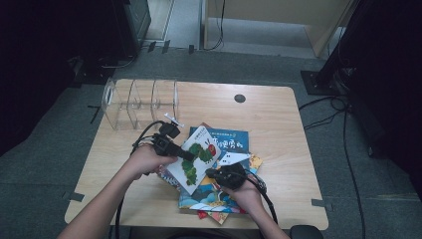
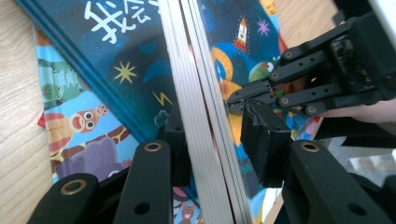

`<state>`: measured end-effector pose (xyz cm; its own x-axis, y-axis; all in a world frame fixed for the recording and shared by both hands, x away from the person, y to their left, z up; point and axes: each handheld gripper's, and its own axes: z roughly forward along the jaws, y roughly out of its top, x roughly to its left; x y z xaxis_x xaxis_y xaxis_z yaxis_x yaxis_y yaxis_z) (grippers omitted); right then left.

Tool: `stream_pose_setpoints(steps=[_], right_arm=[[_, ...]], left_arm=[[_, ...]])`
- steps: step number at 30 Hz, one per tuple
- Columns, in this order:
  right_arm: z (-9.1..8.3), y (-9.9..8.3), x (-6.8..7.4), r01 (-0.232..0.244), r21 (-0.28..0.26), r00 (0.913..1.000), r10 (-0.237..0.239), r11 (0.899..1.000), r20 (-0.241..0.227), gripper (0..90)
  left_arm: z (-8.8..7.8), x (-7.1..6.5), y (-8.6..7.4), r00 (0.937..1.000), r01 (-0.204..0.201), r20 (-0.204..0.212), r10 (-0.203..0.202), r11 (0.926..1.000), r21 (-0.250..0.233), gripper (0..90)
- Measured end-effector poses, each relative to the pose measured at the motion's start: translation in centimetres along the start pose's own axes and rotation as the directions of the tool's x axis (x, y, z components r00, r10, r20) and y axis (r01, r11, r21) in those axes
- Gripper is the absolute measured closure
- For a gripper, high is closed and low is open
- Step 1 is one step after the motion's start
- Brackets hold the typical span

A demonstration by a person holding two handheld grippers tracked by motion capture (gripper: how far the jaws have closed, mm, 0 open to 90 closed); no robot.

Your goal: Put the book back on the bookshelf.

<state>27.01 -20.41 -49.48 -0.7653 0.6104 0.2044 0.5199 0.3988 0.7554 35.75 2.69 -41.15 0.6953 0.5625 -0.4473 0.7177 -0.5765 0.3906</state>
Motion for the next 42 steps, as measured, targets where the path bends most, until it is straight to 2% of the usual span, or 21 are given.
stream_pose_setpoints(steps=[4,7,10,11,12,13,17,20,24,25,30,32,39,42], right_arm=[[0.2,0.1,0.1,0.013,-0.003,0.9999,-0.013,1.0,-0.001,83.0],[0.3,0.2,0.2,0.02,-0.002,0.9998,-0.02,1.0,-0.002,80.0],[0.4,0.3,0.4,0.041,-0.003,0.9992,-0.041,0.999,-0.002,76.8],[0.4,0.3,0.4,0.042,-0.003,0.9991,-0.042,0.999,0.001,73.6],[0.4,0.3,0.4,0.042,-0.003,0.9991,-0.042,0.999,0.001,73.6],[0.4,0.4,0.4,0.04,-0.005,0.9992,-0.04,0.999,0.006,70.4],[0.3,0.3,0.1,0.039,-0.01,0.9992,-0.038,0.999,0.014,66.9],[0.2,0.3,-0.1,0.039,-0.012,0.9989,-0.039,0.999,0.025,64.5],[0.2,0.3,0.0,0.051,-0.012,0.9975,-0.051,0.999,0.05,56.1],[0.2,0.3,0.0,0.059,-0.009,0.9966,-0.058,0.998,0.058,53.9],[0.3,0.3,0.4,0.098,0.005,0.9924,-0.098,0.995,0.075,49.1],[0.5,0.3,0.8,0.136,0.012,0.9856,-0.136,0.991,0.1,48.5],[0.5,0.3,0.9,0.144,0.014,0.9841,-0.144,0.99,0.103,48.0],[0.5,0.3,0.8,0.135,0.016,0.9842,-0.136,0.991,0.113,44.3]], left_arm=[[0.5,0.0,0.4,0.9996,-0.02,-0.018,0.02,0.9997,0.017,66.6],[0.6,0.2,0.8,0.9997,-0.005,-0.023,0.005,0.9995,0.032,66.2],[0.4,0.3,1.3,1.0,-0.007,-0.004,0.008,0.9989,0.046,68.9],[0.2,-0.1,1.5,0.9994,-0.026,0.023,0.025,0.9992,0.031,73.9],[0.2,-0.1,1.5,0.9994,-0.026,0.023,0.025,0.9992,0.031,75.0],[0.0,-0.5,1.7,0.9976,-0.069,-0.006,0.069,0.9967,0.042,75.4],[-0.2,-0.7,2.0,0.9979,-0.061,-0.017,0.062,0.9969,0.05,77.1],[-0.6,-0.6,2.1,0.9956,-0.083,-0.04,0.085,0.9946,0.063,77.7],[-1.3,-0.5,2.1,0.993,-0.097,-0.062,0.101,0.993,0.067,77.7],[-1.8,-0.4,2.0,0.9912,-0.099,-0.082,0.104,0.9932,0.061,77.7],[-2.8,0.1,1.9,0.9891,-0.099,-0.104,0.105,0.9935,0.055,77.7],[-3.4,0.5,1.8,0.9882,-0.089,-0.121,0.093,0.9952,0.042,77.7],[-4.7,1.1,1.2,0.987,-0.075,-0.14,0.078,0.9968,0.026,77.6],[-5.2,1.6,1.0,0.9865,-0.061,-0.151,0.063,0.998,0.018,77.6]])
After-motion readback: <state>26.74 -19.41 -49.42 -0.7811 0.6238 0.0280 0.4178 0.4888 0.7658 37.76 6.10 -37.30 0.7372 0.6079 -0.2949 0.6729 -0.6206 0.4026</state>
